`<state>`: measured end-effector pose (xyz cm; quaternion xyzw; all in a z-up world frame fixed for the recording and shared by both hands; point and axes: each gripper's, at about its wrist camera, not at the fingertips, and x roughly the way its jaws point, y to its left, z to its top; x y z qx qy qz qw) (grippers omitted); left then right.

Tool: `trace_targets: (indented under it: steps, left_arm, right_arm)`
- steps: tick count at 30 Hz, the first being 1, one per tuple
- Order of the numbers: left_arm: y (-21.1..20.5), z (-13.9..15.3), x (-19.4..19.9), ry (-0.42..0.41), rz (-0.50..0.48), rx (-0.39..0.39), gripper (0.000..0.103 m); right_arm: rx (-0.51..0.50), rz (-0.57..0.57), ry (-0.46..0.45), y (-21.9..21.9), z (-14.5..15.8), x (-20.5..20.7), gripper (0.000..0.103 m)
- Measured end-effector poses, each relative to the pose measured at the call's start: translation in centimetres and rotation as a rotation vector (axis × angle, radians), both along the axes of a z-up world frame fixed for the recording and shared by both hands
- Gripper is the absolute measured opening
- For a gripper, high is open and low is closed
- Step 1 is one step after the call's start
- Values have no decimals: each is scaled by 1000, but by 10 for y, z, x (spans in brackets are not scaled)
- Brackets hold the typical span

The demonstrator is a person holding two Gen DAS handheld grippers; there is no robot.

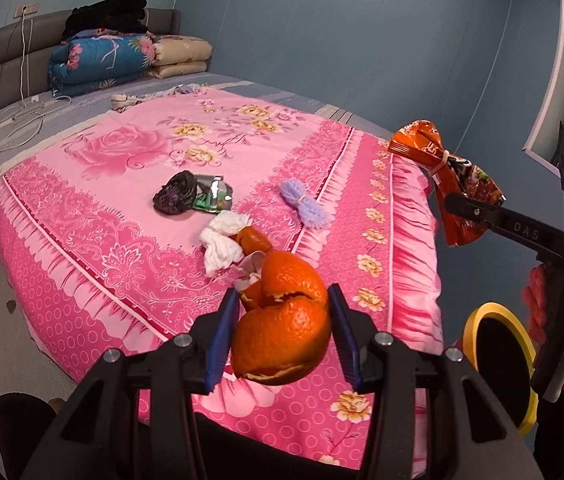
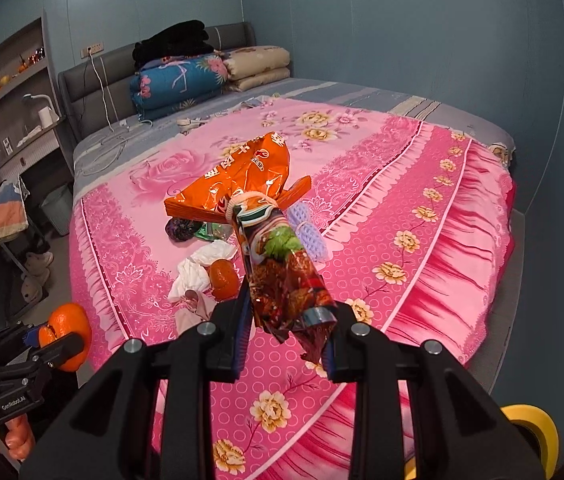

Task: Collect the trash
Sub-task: 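Lift the orange peel and snack wrapper and carry both over the bin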

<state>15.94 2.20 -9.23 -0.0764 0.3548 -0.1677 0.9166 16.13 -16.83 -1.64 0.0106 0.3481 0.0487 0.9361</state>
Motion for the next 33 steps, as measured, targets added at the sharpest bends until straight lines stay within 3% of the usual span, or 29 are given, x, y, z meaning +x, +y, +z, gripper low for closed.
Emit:
trace_targets:
  steps: [20,33]
  left_arm:
    - [-54,45,-44,-105,-124,-7,43]
    - [-101,54,-63,-125,-253,-28,43]
  right_arm:
    - [54,-112,-100,-61,40,-90,28]
    - [86,-230,-109,-104,47,-146,28]
